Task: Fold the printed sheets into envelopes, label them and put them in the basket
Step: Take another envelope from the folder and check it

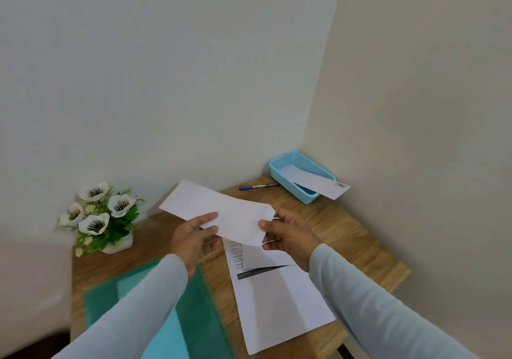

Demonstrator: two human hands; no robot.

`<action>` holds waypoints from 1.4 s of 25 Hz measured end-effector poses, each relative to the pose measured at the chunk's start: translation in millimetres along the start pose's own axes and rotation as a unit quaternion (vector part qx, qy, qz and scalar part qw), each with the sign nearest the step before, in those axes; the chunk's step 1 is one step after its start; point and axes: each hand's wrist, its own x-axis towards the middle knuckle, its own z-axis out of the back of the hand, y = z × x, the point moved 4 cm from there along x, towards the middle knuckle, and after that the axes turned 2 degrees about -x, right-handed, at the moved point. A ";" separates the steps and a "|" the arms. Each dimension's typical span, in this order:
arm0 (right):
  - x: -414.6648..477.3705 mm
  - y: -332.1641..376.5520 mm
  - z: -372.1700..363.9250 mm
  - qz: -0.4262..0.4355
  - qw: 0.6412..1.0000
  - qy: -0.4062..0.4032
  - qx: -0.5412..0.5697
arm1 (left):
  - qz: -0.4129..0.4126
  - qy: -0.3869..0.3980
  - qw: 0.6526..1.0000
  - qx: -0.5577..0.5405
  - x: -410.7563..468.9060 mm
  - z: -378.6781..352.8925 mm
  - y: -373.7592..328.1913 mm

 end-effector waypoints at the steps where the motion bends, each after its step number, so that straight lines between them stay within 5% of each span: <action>1: 8.4 -5.3 4.7 -0.011 1.000 -0.014 -0.007 | 0.000 -0.014 1.000 0.006 4.9 1.0 3.1; 9: 65.3 -50.8 26.7 -0.100 0.990 -0.033 -0.097 | -0.022 -0.175 0.970 0.164 33.4 17.7 38.0; 12: 76.9 -63.5 31.1 -0.121 0.986 -0.017 -0.110 | -0.090 -0.100 0.947 0.291 34.6 -5.5 48.8; 17: 86.5 -71.0 26.6 -0.128 0.982 0.024 -0.133 | -0.113 0.092 0.856 0.495 40.4 -61.7 68.8; 20: 87.1 -66.5 23.3 -0.130 0.983 0.057 -0.113 | -0.130 0.086 0.797 0.584 46.1 -74.0 71.9; 22: 86.4 -69.1 25.6 -0.137 0.980 0.078 -0.121 | -0.134 0.060 0.788 0.597 48.9 -75.8 73.4; 25: 89.0 -63.7 38.4 -0.077 0.956 0.082 -0.271 | -0.119 0.034 0.799 0.589 55.3 -72.5 74.3; 28: 92.2 -52.4 55.4 0.018 0.877 0.068 -0.475 | -0.108 0.024 0.807 0.580 59.9 -71.1 75.3; 31: 91.3 -58.0 61.2 -0.010 0.917 0.072 -0.393 | -0.109 0.041 0.803 0.585 60.4 -75.8 80.6; 35: 92.6 -62.6 68.5 -0.071 0.959 -0.046 -0.271 | -0.131 0.061 0.716 0.683 57.7 -84.2 90.2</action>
